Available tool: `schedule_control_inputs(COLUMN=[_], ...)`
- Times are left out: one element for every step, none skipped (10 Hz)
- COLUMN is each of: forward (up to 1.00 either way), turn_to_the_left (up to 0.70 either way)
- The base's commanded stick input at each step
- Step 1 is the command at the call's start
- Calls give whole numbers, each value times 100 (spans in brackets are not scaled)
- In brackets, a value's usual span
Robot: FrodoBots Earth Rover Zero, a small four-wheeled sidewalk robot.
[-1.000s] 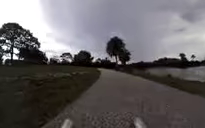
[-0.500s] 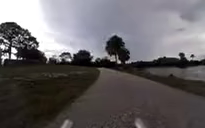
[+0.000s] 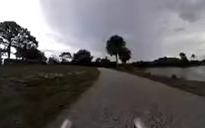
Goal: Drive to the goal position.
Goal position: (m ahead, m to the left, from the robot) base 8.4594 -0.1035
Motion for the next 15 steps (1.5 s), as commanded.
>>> schedule_control_inputs(forward=[100,100,100,100,100,100,100,100,100,100,100,100,100,100,100], turn_to_the_left=[-27,-38,-16,0,0,0,0,0,0,0,0,0,0,0,0])
